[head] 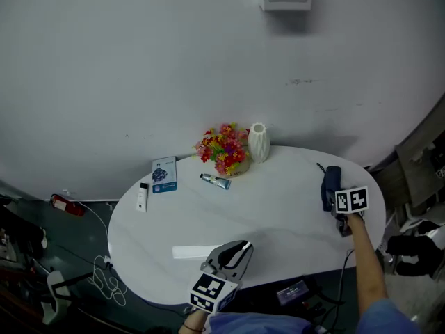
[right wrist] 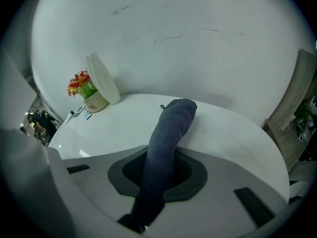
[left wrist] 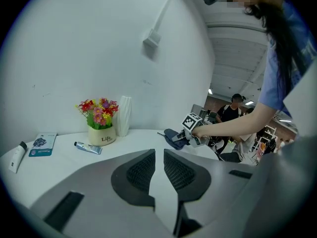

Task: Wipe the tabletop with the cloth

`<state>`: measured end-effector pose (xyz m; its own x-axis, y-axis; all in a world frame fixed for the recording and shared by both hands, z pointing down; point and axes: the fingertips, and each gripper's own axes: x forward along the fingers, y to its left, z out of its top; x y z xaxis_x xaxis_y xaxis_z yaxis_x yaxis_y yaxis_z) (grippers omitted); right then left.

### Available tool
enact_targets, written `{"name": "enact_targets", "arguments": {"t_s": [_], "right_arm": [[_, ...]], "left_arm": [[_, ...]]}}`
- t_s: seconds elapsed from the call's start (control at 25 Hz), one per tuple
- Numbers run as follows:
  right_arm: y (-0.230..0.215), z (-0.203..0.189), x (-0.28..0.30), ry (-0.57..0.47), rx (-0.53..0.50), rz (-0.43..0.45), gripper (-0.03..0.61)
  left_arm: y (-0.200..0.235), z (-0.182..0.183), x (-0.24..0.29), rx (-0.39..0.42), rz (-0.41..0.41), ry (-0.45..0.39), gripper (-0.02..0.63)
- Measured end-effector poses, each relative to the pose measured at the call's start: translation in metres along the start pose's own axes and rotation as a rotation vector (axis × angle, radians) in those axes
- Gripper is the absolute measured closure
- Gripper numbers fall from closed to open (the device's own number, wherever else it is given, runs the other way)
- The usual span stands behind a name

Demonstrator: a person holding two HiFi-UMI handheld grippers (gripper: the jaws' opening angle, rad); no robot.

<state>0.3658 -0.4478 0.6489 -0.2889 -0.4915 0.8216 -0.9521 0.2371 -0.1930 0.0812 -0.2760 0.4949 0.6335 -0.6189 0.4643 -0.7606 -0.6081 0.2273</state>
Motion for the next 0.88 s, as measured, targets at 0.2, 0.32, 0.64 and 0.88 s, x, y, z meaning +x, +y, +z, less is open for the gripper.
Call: {"name": "enact_targets", "arguments": {"t_s": [0.2,0.32,0.64,0.88], "right_arm": [[-0.035,-0.011,-0.014,-0.011,0.061,-0.053,0.517],[-0.037,-0.011,-0.02,-0.019,0.071,-0.06,0.517],[0.049,-0.002,-0.037,-0.058,0.092,0.069,0.517],[0.172,-0.006,-0.041,-0.081,0.039,0.168,0.517]], "left_arm": [[-0.002,-0.004,-0.004,-0.004,0.012,0.007,0.565],[0.0,-0.008,-0.01,-0.009,0.019,0.007,0.565],[0.031,-0.016,-0.053,-0.038,0.089,-0.034,0.565],[0.072,-0.045,-0.118,-0.084,0.166,-0.051,0.565]]}}
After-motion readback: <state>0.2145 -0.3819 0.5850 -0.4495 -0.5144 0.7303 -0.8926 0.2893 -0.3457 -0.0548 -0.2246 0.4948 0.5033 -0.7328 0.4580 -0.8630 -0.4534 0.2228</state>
